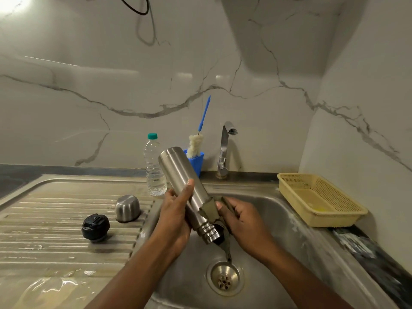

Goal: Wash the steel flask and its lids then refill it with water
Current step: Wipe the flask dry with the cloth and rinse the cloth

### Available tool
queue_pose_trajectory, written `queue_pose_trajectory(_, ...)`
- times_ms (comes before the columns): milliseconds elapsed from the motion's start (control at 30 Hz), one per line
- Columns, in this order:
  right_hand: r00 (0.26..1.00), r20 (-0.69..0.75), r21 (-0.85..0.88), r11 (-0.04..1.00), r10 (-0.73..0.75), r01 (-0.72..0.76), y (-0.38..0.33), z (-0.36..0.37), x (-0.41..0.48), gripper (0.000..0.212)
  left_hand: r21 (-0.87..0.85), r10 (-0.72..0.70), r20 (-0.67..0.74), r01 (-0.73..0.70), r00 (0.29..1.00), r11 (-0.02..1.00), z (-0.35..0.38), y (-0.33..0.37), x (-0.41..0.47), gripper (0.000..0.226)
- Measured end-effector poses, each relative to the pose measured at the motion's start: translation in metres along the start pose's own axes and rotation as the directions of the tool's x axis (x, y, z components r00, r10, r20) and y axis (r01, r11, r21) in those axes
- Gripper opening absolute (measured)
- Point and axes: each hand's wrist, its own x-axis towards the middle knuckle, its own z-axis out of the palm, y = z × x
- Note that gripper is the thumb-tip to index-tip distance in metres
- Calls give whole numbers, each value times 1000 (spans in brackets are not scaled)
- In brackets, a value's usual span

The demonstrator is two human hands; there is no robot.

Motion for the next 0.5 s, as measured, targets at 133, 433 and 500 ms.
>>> queue_pose_trajectory(133, 997, -23, -23, 997, -71, 70, -5, 2, -4, 38, -46, 14, -60, -17, 998, 999, -4, 7, 4, 69)
queue_pose_trajectory(433, 970, 138, 244, 942, 200, -229, -2, 8, -6, 34, -120, 35, -59, -42, 998, 992, -6, 6, 2, 63)
queue_pose_trajectory(500, 973, 92, 309, 923, 211, -229, -1, 6, -4, 37, -155, 26, -50, -34, 998, 987, -5, 5, 3, 64)
